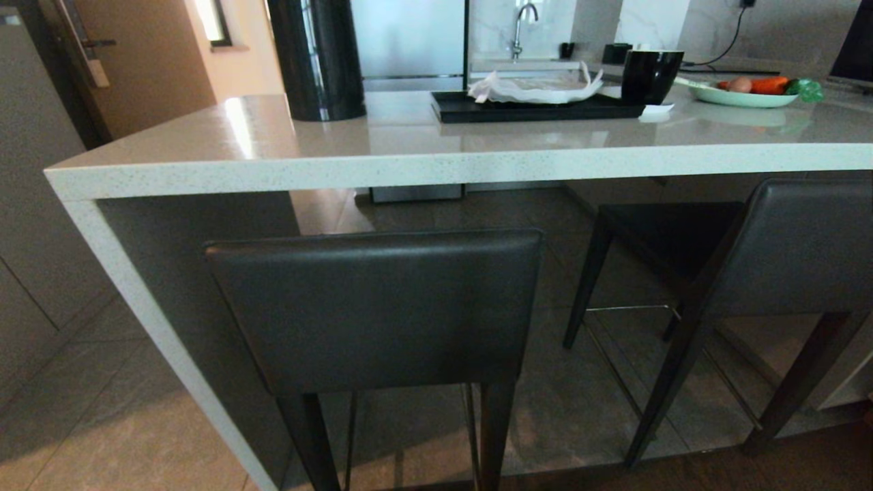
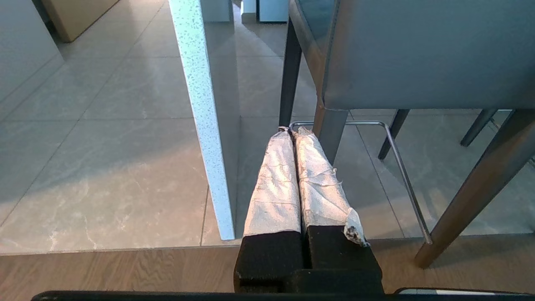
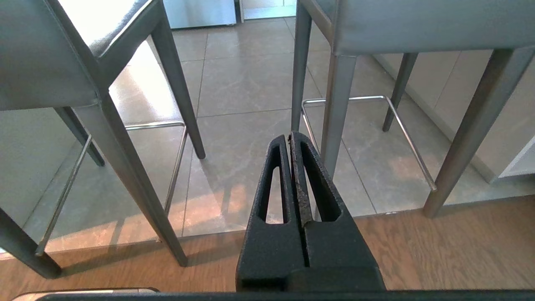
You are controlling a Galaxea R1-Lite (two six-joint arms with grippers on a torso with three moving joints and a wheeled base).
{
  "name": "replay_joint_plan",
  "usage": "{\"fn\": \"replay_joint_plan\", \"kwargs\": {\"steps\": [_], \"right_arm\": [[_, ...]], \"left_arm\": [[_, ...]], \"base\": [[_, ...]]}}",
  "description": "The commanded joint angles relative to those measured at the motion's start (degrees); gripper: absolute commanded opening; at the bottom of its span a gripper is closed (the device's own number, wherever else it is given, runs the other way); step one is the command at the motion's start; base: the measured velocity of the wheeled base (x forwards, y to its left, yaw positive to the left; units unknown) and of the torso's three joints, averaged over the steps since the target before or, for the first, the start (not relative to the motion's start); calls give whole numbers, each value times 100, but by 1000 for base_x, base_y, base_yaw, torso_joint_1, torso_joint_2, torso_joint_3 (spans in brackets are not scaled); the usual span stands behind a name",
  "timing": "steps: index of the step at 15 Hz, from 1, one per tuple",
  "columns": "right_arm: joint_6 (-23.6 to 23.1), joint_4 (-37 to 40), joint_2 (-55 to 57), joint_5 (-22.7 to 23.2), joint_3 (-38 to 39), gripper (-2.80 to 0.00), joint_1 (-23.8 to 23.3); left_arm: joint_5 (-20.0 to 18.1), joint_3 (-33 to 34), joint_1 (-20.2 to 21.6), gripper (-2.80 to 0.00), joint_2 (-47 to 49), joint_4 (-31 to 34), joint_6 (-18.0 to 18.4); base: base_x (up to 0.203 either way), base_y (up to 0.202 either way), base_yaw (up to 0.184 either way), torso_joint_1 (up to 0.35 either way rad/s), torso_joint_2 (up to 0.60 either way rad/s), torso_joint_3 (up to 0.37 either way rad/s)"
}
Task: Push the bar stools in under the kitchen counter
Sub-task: Pull the gray chair out from under the dining table
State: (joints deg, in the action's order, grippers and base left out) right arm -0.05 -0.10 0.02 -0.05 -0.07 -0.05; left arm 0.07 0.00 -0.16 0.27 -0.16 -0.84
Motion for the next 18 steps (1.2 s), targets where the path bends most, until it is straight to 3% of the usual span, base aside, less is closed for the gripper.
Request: {"fn": "replay_joint_plan", "kwargs": {"steps": [1, 4, 13, 18], "right_arm": [[-8, -8, -2, 3, 7, -280, -4], [-258, 27, -2, 22, 7, -280, -4], [-188, 27, -2, 40, 7, -280, -4], [-182, 30, -2, 14, -10, -280, -4]], "left_arm": [[-6, 9, 6, -280, 8, -11, -4], [-7, 9, 7, -280, 8, -11, 14], [1, 9, 7, -280, 8, -19, 31], [1, -18, 7, -280, 8, 33, 216]], "base": [[0, 0, 0, 0, 0, 0], [0, 0, 0, 0, 0, 0], [0, 0, 0, 0, 0, 0], [0, 0, 0, 0, 0, 0]]}}
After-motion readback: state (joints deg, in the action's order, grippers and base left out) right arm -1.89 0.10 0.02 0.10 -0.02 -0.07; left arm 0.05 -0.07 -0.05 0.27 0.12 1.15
